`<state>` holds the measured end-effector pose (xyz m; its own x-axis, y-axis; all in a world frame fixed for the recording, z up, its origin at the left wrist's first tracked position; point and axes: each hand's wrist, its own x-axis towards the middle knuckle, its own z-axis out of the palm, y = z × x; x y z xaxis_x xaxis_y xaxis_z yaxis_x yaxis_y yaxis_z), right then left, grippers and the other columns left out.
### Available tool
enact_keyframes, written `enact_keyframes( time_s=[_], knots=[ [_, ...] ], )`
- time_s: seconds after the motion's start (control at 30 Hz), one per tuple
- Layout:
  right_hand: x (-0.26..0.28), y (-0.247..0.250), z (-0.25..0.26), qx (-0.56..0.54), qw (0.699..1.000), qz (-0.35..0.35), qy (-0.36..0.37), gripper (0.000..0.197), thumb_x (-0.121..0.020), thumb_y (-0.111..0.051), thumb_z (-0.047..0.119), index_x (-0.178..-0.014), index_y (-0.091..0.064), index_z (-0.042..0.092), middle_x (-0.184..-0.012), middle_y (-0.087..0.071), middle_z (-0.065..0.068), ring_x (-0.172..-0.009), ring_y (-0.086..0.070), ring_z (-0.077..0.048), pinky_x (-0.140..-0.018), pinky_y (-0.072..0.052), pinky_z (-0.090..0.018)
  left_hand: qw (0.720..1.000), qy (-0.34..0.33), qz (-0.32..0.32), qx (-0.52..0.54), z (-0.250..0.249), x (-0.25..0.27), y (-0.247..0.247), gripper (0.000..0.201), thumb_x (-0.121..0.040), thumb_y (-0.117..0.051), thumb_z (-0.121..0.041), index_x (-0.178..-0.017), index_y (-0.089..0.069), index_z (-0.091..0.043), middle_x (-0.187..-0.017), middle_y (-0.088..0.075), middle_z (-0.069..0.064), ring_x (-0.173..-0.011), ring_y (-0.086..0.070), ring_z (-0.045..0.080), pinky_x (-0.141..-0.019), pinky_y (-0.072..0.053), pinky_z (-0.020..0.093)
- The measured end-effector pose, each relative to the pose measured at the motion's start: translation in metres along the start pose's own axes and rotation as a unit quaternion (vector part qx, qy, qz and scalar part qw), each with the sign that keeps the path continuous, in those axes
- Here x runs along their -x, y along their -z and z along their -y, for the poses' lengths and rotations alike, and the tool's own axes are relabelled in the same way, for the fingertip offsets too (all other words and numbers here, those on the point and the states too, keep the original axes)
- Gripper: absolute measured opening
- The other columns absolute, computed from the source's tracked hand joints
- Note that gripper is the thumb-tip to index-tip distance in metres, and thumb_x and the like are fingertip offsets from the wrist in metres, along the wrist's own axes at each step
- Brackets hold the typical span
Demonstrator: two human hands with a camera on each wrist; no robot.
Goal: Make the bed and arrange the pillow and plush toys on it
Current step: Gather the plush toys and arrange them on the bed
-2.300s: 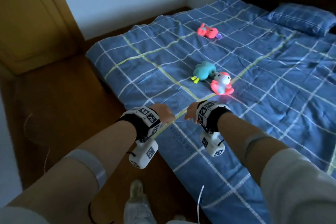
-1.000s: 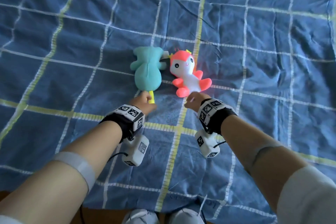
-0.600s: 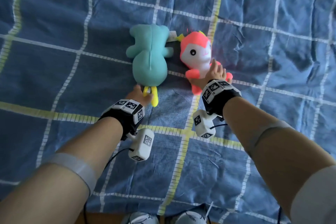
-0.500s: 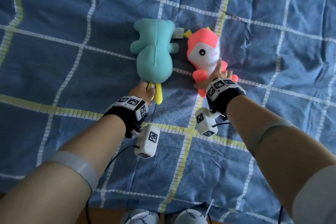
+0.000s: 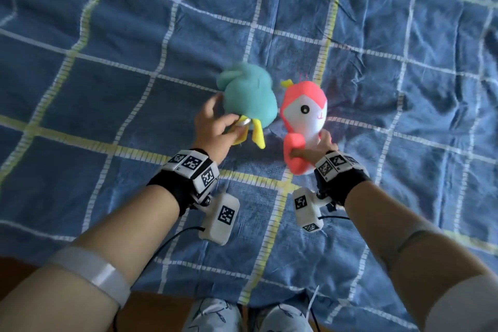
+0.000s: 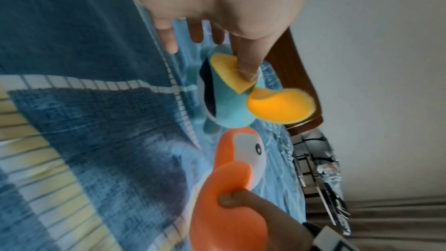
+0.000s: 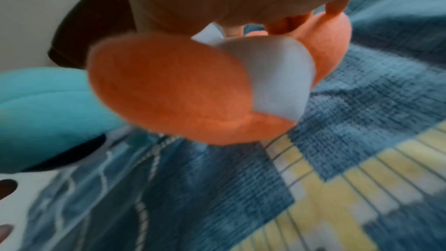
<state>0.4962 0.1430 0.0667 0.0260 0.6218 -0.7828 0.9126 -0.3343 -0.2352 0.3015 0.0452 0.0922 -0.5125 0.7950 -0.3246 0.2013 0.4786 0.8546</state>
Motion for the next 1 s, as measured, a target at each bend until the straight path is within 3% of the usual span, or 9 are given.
enact_keyframes(
  time_s=[0.07,0.17,0.33,0.47,0.57,0.6,0.67,0.83,1.0],
  knots=[
    [0.024,0.002,-0.005,-0.063,0.998,-0.004,0.029,0.101,-0.050,-0.075,0.049,-0.134,-0.023,0.033,-0.123,-0.042,-0.008,-0.114,-0.046,-0.031,-0.101,-0.040,-0.050,0.999,-0.019,0.017,0.045,-0.018,0.019,0.007,0.037,-0.063,-0.071,-0.034,-0.095,-0.075,-0.016,-0.147,-0.031,-0.003,-0.135,-0.034,0.022,-0.111,-0.036,0.039],
    [0.060,0.001,-0.019,-0.134,0.989,-0.011,0.063,0.107,-0.035,-0.077,0.053,-0.127,-0.026,0.036,-0.116,-0.045,-0.003,-0.107,-0.051,-0.027,-0.096,-0.044,-0.050,0.993,-0.038,0.028,0.113,-0.042,0.053,0.019,0.036,-0.064,-0.066,-0.026,-0.099,-0.068,-0.014,-0.144,-0.037,-0.005,-0.134,-0.038,0.019,-0.107,-0.039,0.033],
    [0.098,-0.021,-0.072,-0.072,0.997,0.007,0.013,0.109,-0.029,-0.070,0.061,-0.125,-0.026,0.031,-0.122,-0.046,-0.008,-0.110,-0.050,-0.030,-0.098,-0.043,-0.051,0.986,0.000,-0.019,0.165,-0.039,0.094,0.022,0.041,-0.064,-0.063,-0.039,-0.098,-0.067,-0.017,-0.112,-0.062,0.000,-0.090,-0.059,-0.003,-0.089,-0.048,0.018],
    [0.103,-0.042,-0.124,0.025,0.998,-0.009,-0.059,0.112,-0.029,-0.054,0.067,-0.129,-0.024,0.028,-0.127,-0.045,-0.012,-0.117,-0.047,-0.034,-0.101,-0.039,-0.049,0.993,0.062,-0.020,0.099,-0.020,0.103,0.006,0.039,-0.054,-0.057,-0.051,-0.079,-0.069,-0.023,-0.077,-0.069,-0.007,-0.087,-0.065,0.012,-0.090,-0.047,0.032],
    [0.101,-0.051,-0.146,0.123,0.988,-0.025,-0.088,0.096,-0.048,-0.059,0.064,-0.130,-0.027,0.028,-0.122,-0.044,-0.011,-0.119,-0.044,-0.032,-0.103,-0.033,-0.050,0.995,0.063,0.062,0.042,-0.002,0.104,-0.014,0.042,-0.083,-0.062,-0.035,-0.113,-0.063,-0.007,-0.109,-0.062,-0.003,-0.113,-0.058,0.005,-0.092,-0.041,0.016],
    [0.096,-0.055,-0.150,0.134,0.987,-0.027,-0.087,0.091,-0.053,-0.062,0.061,-0.130,-0.028,0.027,-0.122,-0.044,-0.011,-0.119,-0.044,-0.031,-0.103,-0.031,-0.049,0.994,0.039,0.103,0.003,0.004,0.104,-0.022,0.045,-0.089,-0.059,-0.026,-0.130,-0.052,-0.009,-0.128,-0.052,-0.002,-0.125,-0.046,-0.002,-0.099,-0.032,0.010],
    [0.085,-0.064,-0.155,0.128,0.988,-0.028,-0.080,0.088,-0.056,-0.067,0.058,-0.129,-0.029,0.027,-0.124,-0.044,-0.012,-0.120,-0.043,-0.030,-0.103,-0.029,-0.048,0.980,0.021,0.166,-0.105,0.020,0.099,-0.039,0.074,-0.086,-0.063,-0.023,-0.147,-0.022,-0.026,-0.156,-0.012,0.006,-0.145,-0.014,0.009,-0.112,-0.015,0.020],
    [0.074,-0.088,-0.162,0.096,0.991,-0.055,-0.069,0.099,-0.040,-0.069,0.057,-0.127,-0.027,0.035,-0.119,-0.048,-0.008,-0.116,-0.046,-0.031,-0.100,-0.034,-0.050,0.889,0.126,0.221,-0.380,0.060,0.097,-0.068,0.119,-0.071,-0.072,-0.049,-0.147,0.016,-0.026,-0.157,0.017,0.010,-0.146,0.010,0.029,-0.118,-0.003,0.050],
    [0.078,-0.103,-0.178,0.067,0.993,-0.058,-0.078,0.095,-0.055,-0.070,0.047,-0.132,-0.018,0.027,-0.128,-0.037,-0.013,-0.124,-0.033,-0.032,-0.107,-0.028,-0.046,0.913,0.184,0.128,-0.341,0.074,0.102,-0.090,0.131,-0.058,-0.078,-0.056,-0.147,0.013,-0.028,-0.156,0.003,0.017,-0.146,0.001,0.032,-0.119,-0.006,0.045]
  ],
)
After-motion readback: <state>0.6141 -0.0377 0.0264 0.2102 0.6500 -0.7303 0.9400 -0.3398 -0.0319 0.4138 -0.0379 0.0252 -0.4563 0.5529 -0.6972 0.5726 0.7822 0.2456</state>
